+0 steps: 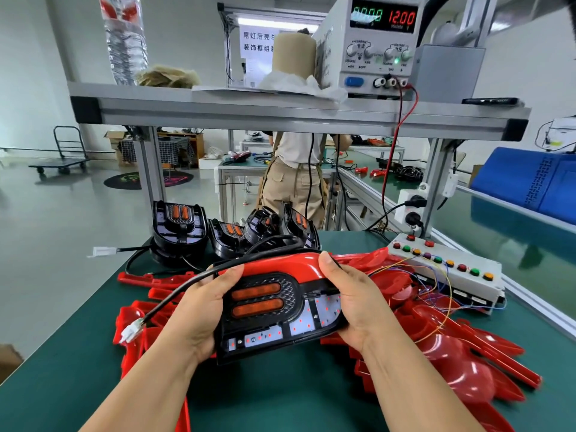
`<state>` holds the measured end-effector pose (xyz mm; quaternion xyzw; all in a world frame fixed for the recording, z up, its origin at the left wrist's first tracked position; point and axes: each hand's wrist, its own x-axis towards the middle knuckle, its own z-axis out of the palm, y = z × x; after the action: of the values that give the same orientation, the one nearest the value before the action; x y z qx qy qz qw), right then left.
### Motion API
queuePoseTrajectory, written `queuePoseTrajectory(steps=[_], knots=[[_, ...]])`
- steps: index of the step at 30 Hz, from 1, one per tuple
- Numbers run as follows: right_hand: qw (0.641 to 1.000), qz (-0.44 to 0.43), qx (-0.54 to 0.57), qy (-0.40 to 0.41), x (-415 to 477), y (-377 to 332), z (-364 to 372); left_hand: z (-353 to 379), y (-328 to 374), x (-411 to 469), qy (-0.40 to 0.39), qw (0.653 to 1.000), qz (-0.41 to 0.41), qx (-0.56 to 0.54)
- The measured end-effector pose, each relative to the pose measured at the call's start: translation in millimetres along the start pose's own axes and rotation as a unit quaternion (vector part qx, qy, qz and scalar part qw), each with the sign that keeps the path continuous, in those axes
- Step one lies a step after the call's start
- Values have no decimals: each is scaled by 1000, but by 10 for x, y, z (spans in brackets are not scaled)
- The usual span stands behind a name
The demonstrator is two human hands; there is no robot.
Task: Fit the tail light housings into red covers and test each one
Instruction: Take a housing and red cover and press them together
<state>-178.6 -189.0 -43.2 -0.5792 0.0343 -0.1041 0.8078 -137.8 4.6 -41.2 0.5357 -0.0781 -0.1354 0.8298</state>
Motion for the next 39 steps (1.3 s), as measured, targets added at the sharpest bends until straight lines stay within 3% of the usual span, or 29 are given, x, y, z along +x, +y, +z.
queuePoseTrajectory(steps=[15, 23, 39], knots=[[999, 42, 12, -24, -40, -11, 35, 25, -22, -16, -12, 999, 23, -23], [1000, 25, 3, 0, -40, -7, 53, 71, -57, -35, 16, 999, 30, -25], [999, 21, 41, -27, -46, -22, 16, 25, -19, -29, -15, 998, 50, -28]])
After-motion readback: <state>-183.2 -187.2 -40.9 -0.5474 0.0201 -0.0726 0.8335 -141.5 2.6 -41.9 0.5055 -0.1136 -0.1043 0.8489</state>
